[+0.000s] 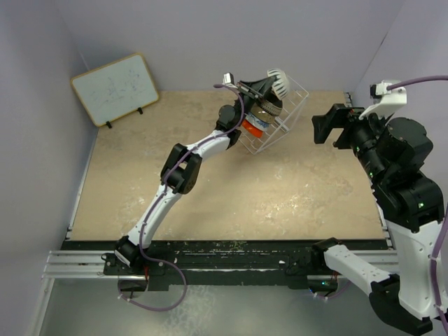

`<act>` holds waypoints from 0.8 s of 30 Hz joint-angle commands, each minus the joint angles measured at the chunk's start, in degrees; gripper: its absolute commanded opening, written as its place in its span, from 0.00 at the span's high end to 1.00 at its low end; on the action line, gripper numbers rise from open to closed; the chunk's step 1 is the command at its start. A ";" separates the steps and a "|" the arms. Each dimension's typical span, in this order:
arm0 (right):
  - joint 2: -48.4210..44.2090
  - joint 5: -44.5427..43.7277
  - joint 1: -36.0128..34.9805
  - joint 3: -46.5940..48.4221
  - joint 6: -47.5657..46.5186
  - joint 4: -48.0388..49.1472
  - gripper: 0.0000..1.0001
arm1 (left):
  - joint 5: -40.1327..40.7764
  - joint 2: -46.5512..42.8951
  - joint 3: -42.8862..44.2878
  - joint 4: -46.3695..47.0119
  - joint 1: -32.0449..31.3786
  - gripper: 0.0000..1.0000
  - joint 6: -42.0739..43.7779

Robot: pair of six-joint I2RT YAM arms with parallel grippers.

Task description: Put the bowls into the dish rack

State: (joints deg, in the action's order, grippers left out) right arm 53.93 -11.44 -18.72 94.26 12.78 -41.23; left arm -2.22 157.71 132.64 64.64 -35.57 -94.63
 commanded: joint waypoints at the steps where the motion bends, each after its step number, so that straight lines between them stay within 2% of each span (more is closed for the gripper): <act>1: -0.13 -0.42 0.18 -0.41 -1.17 2.00 0.00 | 0.72 -1.50 1.86 5.32 0.61 1.00 -2.76; 6: -0.32 -0.42 0.18 -1.14 -1.39 2.13 0.00 | 1.14 -0.83 -0.17 5.40 0.92 1.00 -4.37; 16: 0.54 -0.16 0.18 -2.02 -1.53 2.96 0.00 | -1.09 1.80 1.81 1.91 1.08 1.00 -6.07; 24: 0.79 -0.41 0.18 -2.33 -1.70 3.02 0.00 | -1.72 2.17 0.14 0.85 1.12 0.93 -6.34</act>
State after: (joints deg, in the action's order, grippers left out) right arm 54.39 -11.40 -18.72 92.16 12.19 -40.36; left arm -3.51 160.16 132.27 63.37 -35.38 -100.55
